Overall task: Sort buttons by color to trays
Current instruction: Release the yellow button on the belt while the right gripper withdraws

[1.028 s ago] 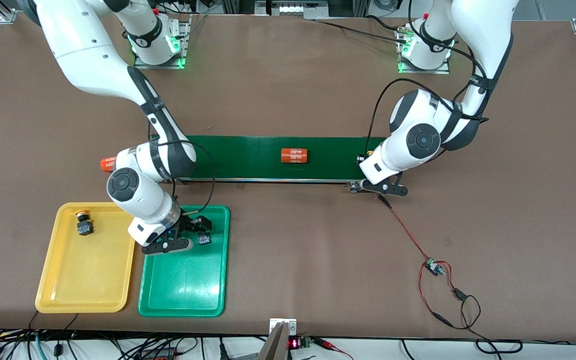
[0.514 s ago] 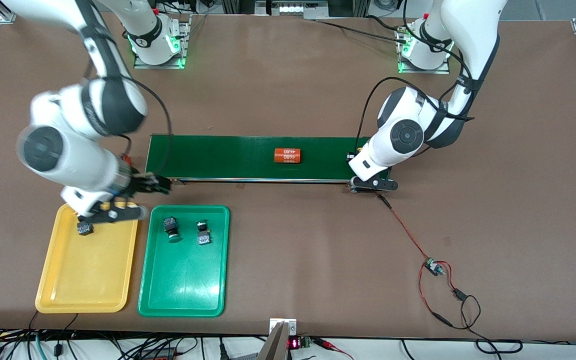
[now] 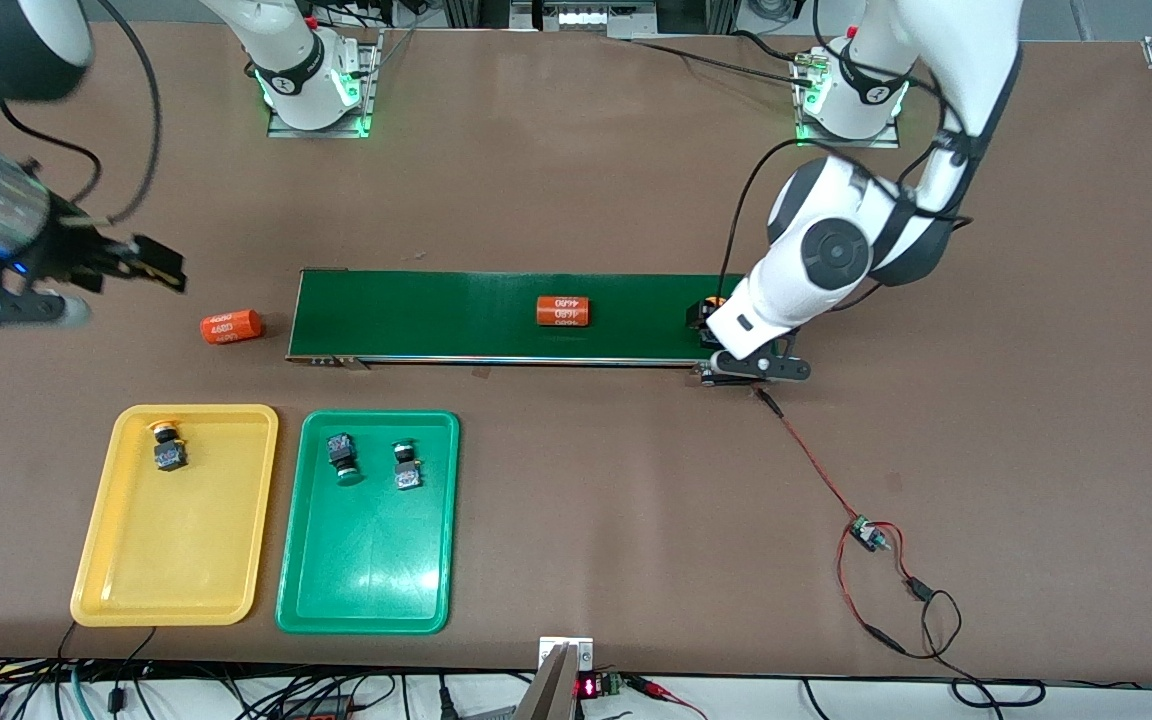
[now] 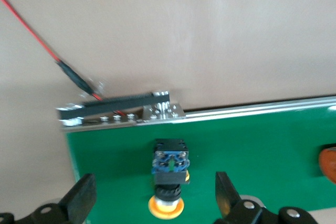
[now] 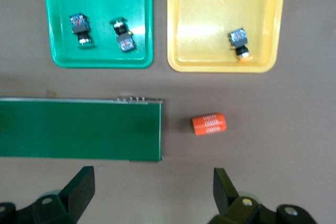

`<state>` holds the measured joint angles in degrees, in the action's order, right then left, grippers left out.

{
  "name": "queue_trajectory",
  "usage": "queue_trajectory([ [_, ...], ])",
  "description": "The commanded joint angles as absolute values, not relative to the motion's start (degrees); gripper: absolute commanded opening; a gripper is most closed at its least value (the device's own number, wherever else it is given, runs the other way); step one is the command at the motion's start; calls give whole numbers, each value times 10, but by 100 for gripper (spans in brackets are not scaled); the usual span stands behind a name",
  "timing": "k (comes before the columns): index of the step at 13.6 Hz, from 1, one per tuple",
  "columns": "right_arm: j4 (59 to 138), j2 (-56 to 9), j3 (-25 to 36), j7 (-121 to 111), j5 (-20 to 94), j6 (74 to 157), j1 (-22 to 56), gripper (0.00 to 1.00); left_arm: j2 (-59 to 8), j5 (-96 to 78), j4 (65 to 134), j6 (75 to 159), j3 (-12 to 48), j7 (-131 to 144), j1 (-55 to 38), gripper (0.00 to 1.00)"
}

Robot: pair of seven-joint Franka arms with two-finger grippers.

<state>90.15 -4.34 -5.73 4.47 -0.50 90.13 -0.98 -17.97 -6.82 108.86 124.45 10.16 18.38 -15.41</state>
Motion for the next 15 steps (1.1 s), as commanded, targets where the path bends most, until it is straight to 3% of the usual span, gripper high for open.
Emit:
queue_trajectory([
  [1, 928, 0, -65, 39, -5, 872, -23, 100, -96, -65, 1096, 1220, 102, 185, -110, 100],
  [4, 941, 23, -65, 35, -6, 834, -46, 100, -63, -66, 1070, 1209, 94, 185, -53, 100],
  [6, 962, 31, -65, 25, -6, 835, -47, 100, -59, -60, 1003, 1129, 91, 186, -19, 100],
  [10, 973, 20, -67, 25, -6, 850, -43, 100, -76, -57, 876, 975, 23, 173, 2, 100],
  [15, 969, -11, -69, 33, -5, 916, -39, 100, -69, -57, 824, 915, 24, 65, 56, 100],
])
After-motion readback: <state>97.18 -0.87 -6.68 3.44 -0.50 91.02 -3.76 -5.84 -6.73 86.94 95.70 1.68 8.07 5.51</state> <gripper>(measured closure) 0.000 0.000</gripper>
